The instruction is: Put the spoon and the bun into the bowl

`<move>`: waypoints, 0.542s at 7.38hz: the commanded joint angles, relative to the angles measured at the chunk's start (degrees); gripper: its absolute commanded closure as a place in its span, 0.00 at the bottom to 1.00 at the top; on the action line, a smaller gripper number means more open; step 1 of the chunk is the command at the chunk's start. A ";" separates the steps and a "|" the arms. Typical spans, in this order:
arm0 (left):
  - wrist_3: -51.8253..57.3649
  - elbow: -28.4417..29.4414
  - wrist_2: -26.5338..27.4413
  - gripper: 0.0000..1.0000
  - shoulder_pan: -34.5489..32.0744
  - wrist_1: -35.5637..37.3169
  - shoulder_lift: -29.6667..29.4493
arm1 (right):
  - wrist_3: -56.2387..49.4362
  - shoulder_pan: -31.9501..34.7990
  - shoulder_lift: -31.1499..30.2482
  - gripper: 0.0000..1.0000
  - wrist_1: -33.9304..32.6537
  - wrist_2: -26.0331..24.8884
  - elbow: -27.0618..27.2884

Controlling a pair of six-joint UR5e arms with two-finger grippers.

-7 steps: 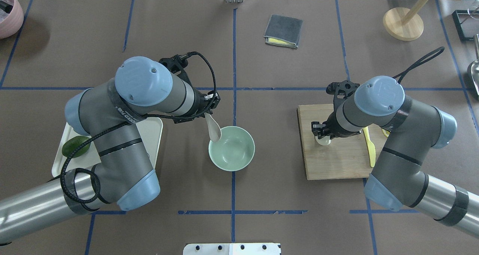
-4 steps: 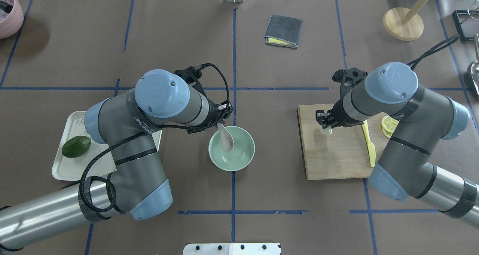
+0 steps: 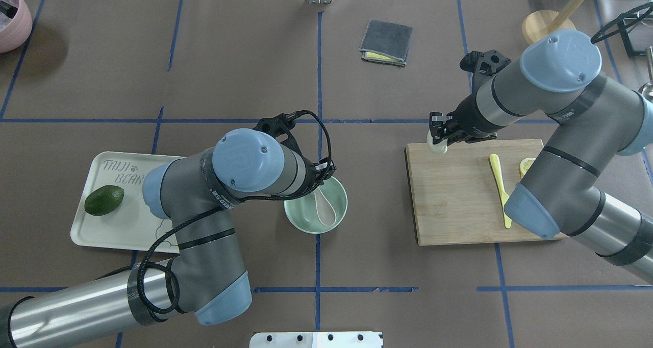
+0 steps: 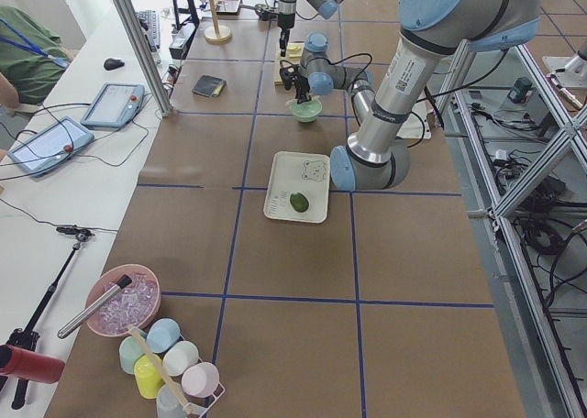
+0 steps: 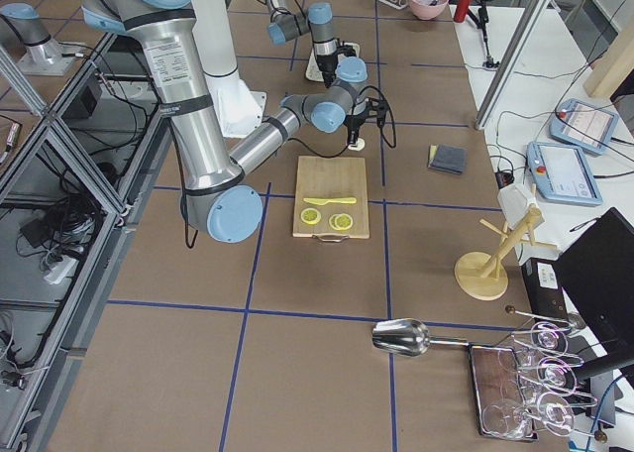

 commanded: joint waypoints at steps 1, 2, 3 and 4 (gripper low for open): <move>3.08 0.22 -0.01 0.38 -3.41 0.40 0.30 | 1.16 0.13 0.61 0.71 0.17 0.22 0.02; 5.01 0.31 -0.10 0.36 -5.08 0.58 0.83 | 1.16 0.04 0.69 0.71 0.17 0.22 0.02; 5.29 0.23 -0.62 0.00 -6.49 0.76 0.92 | 1.51 0.04 2.26 0.71 -0.01 0.22 -0.06; 6.08 -0.47 -0.89 0.00 -8.77 1.89 1.79 | 4.39 -0.57 3.93 0.71 0.08 0.22 -0.24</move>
